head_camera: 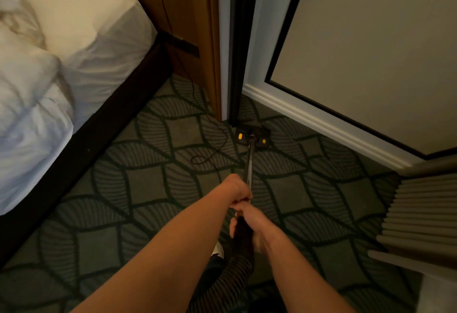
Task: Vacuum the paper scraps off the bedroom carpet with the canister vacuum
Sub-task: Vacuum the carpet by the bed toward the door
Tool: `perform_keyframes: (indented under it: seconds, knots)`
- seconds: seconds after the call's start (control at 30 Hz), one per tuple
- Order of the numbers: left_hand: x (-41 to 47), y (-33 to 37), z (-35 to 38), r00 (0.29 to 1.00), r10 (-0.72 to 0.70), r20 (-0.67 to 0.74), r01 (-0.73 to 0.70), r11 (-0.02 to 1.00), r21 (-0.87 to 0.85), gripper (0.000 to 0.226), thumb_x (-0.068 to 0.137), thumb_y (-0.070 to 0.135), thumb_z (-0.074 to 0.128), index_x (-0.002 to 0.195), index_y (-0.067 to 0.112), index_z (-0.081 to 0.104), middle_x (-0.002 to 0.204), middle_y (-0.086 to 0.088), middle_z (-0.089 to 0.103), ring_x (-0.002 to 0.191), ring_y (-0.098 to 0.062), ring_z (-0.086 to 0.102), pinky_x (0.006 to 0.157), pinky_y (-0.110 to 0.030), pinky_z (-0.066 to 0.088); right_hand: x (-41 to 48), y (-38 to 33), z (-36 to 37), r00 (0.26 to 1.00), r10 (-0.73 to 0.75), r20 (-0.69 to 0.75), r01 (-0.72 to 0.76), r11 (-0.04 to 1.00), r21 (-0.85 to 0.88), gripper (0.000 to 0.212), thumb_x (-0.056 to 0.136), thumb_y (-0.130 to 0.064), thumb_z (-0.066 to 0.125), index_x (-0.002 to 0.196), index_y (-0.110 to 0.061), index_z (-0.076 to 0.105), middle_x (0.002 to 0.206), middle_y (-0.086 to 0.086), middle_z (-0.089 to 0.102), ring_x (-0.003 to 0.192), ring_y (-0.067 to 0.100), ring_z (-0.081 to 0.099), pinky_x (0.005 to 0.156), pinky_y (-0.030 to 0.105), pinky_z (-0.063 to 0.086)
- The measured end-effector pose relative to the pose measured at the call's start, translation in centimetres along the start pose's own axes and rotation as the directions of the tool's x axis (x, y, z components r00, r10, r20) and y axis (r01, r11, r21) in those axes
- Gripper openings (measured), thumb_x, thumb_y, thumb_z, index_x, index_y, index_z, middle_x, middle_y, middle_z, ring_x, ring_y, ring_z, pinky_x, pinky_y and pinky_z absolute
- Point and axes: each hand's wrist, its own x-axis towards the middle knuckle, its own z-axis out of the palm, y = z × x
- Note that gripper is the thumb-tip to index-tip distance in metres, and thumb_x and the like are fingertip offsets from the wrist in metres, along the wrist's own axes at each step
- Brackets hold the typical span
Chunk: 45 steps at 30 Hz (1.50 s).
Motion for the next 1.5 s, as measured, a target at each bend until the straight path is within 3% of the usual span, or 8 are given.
perform_keyframes:
  seconds: [0.13, 0.37, 0.47, 0.6, 0.77, 0.97, 1.33, 1.5]
  knots:
    - [-1.1, 0.3, 2.1, 0.999, -0.017, 0.027, 0.019, 0.998, -0.052, 0.03, 0.089, 0.018, 0.061, 0.114, 0.001, 0.061, 0.096, -0.012, 0.063, 0.085, -0.021, 0.058, 0.071, -0.029, 0.049, -0.2, 0.9, -2.2, 1.0, 0.026, 0.001, -0.026, 0.998, -0.06, 0.02, 0.096, -0.02, 0.052, 0.079, -0.009, 0.054, 0.044, 0.007, 0.047, 0.036, 0.018, 0.046, 0.041, 0.026, 0.039]
    - [-3.8, 3.0, 6.8, 0.997, -0.045, 0.064, 0.054, 0.988, -0.145, 0.03, 0.089, 0.013, 0.059, 0.114, -0.003, 0.059, 0.095, -0.016, 0.064, 0.079, -0.021, 0.056, 0.064, -0.028, 0.046, -1.6, 1.5, -8.6, 0.999, 0.044, 0.01, -0.042, 0.979, -0.198, 0.018, 0.097, -0.02, 0.05, 0.093, -0.005, 0.058, 0.041, 0.005, 0.051, 0.039, 0.018, 0.047, 0.048, 0.029, 0.04]
    - [-5.4, 4.4, 9.8, 0.996, -0.058, 0.064, 0.069, 0.981, -0.179, 0.021, 0.087, 0.011, 0.06, 0.106, 0.001, 0.061, 0.084, -0.015, 0.063, 0.075, -0.023, 0.058, 0.051, -0.029, 0.045, -2.3, 2.2, -12.3, 0.998, 0.049, 0.026, -0.039, 0.955, -0.295, 0.018, 0.098, -0.021, 0.045, 0.097, -0.011, 0.06, 0.041, 0.005, 0.049, 0.041, 0.018, 0.046, 0.046, 0.029, 0.041]
    - [-7.1, 6.1, 13.9, 0.994, -0.065, 0.084, 0.084, 0.963, -0.254, 0.004, 0.089, 0.009, 0.057, 0.089, 0.005, 0.056, 0.07, -0.01, 0.056, 0.064, -0.02, 0.057, 0.048, -0.025, 0.044, -3.3, 3.0, -17.2, 0.997, 0.069, 0.023, -0.056, 0.923, -0.38, 0.02, 0.098, -0.017, 0.043, 0.089, -0.016, 0.061, 0.043, 0.005, 0.045, 0.043, 0.018, 0.042, 0.042, 0.027, 0.038]
    - [-8.5, 8.1, 19.4, 0.992, -0.072, 0.106, 0.105, 0.931, -0.351, 0.016, 0.09, 0.005, 0.056, 0.075, 0.007, 0.05, 0.075, -0.011, 0.058, 0.064, -0.019, 0.058, 0.052, -0.025, 0.049, -4.9, 4.1, -23.0, 0.996, 0.094, -0.004, -0.083, 0.859, -0.505, 0.025, 0.094, -0.017, 0.048, 0.07, -0.011, 0.051, 0.04, 0.006, 0.045, 0.041, 0.018, 0.043, 0.042, 0.025, 0.039]
    - [-9.8, 9.9, 24.9, 0.994, -0.046, 0.097, 0.084, 0.896, -0.436, 0.023, 0.091, 0.004, 0.055, 0.069, 0.005, 0.049, 0.063, -0.01, 0.052, 0.051, -0.016, 0.052, 0.032, -0.019, 0.043, -5.7, 5.2, -28.8, 0.998, 0.038, -0.047, -0.059, 0.799, -0.598, 0.021, 0.093, -0.014, 0.049, 0.073, -0.007, 0.05, 0.039, 0.006, 0.044, 0.035, 0.017, 0.042, 0.039, 0.02, 0.036]
    - [-10.7, 13.2, 32.2, 0.98, 0.0, 0.199, 0.105, 0.851, -0.514, 0.024, 0.093, 0.009, 0.058, 0.07, 0.005, 0.053, 0.068, -0.01, 0.058, 0.059, -0.019, 0.058, 0.067, -0.03, 0.055, -7.3, 6.8, -37.6, 0.993, 0.029, -0.115, -0.093, 0.79, -0.606, 0.025, 0.095, -0.019, 0.053, 0.074, -0.009, 0.047, 0.036, 0.004, 0.044, 0.027, 0.014, 0.041, 0.036, 0.015, 0.038]
    - [-11.8, 13.0, 35.7, 0.972, 0.01, 0.234, 0.092, 0.902, -0.422, 0.02, 0.091, 0.009, 0.061, 0.073, 0.006, 0.054, 0.069, -0.01, 0.06, 0.059, -0.018, 0.06, 0.063, -0.029, 0.056, -8.3, 10.3, -40.3, 0.989, 0.044, -0.144, -0.117, 0.829, -0.547, 0.021, 0.095, -0.019, 0.055, 0.078, -0.009, 0.047, 0.044, 0.006, 0.046, 0.026, 0.013, 0.042, 0.036, 0.014, 0.038]
